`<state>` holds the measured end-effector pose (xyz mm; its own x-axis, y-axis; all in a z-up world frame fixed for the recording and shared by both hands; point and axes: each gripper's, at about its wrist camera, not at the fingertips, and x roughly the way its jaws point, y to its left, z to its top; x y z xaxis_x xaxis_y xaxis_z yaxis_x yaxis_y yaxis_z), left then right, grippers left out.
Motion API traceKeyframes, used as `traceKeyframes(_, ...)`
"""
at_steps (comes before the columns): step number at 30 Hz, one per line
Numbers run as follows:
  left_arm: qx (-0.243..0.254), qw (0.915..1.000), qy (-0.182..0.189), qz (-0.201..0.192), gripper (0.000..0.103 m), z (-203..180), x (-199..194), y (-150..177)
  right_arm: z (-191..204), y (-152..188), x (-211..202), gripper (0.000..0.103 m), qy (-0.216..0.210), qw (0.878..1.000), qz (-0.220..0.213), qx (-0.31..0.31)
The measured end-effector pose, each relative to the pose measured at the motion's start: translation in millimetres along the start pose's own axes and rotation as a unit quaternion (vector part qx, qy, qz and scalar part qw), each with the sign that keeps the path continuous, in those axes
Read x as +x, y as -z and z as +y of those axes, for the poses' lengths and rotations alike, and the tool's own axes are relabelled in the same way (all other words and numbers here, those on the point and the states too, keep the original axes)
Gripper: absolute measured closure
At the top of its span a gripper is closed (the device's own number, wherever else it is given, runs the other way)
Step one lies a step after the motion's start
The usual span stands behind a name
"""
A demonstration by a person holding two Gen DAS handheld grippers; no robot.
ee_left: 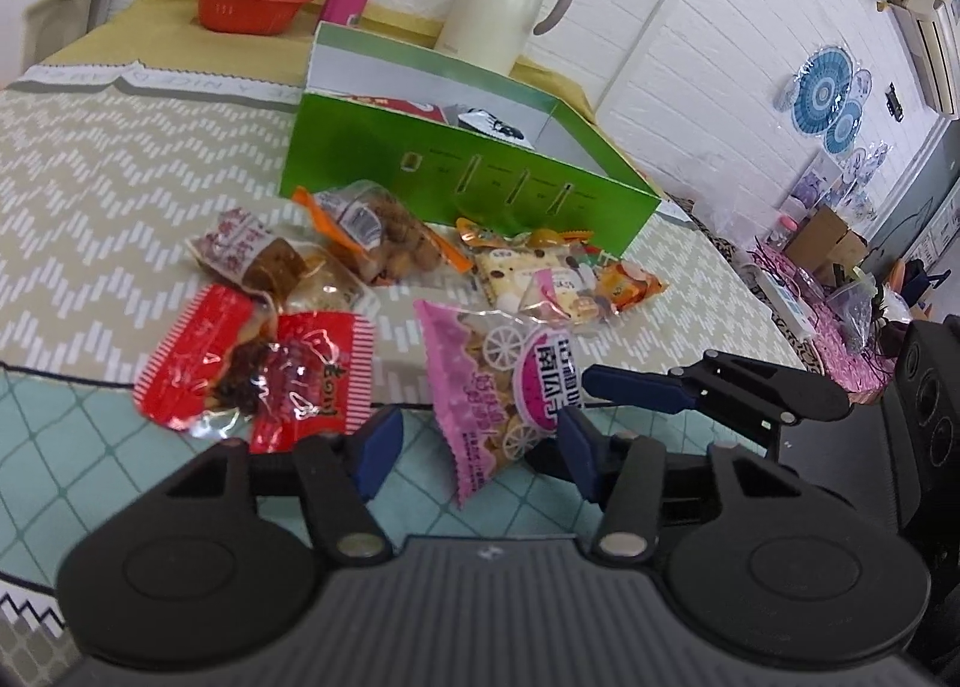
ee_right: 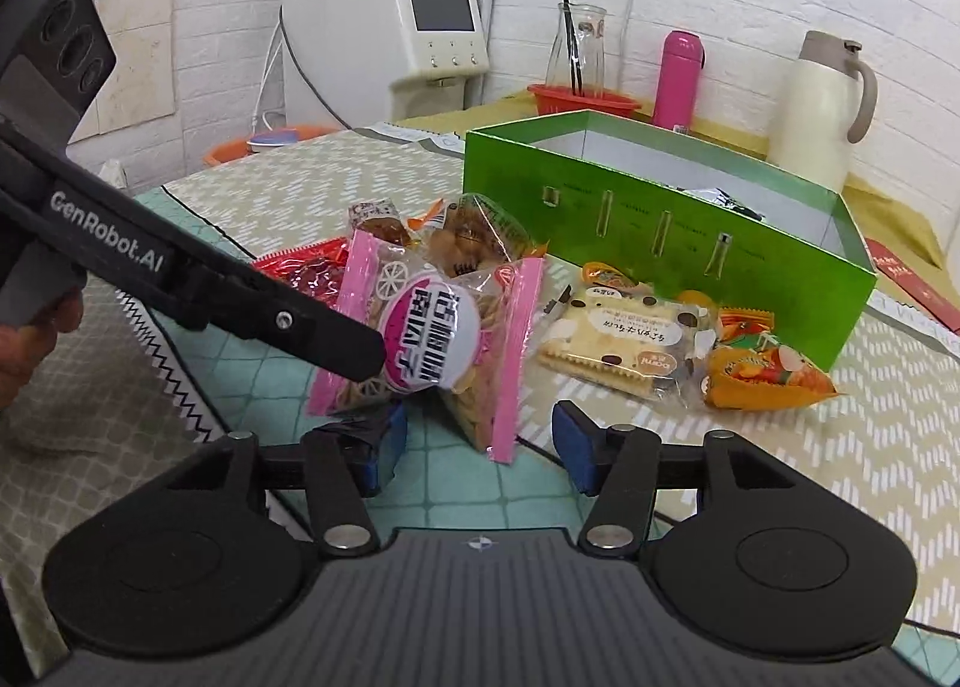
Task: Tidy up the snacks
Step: 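Grasp the pink nut pouch with the right gripper and lift it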
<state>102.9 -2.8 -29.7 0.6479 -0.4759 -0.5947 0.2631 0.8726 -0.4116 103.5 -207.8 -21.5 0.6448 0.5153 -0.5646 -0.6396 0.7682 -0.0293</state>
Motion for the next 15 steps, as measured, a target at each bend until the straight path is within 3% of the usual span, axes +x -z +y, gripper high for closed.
traceKeyframes(3,0.001,1.0,0.004,0.009,0.058,1,5,0,-4,0,2,0.033,-0.011,1.0,0.002,0.028)
traceKeyframes(10,-0.012,0.9999,0.011,0.005,0.058,4,9,0,1,1,1,0.037,-0.008,1.0,0.001,0.029)
traceKeyframes(14,-0.015,0.9996,0.024,0.005,0.075,5,12,-1,-2,0,2,0.082,0.008,0.999,-0.002,0.05)
traceKeyframes(15,-0.014,0.9996,0.026,0.004,0.078,4,11,-2,-3,0,-1,0.084,0.004,0.998,-0.005,0.063)
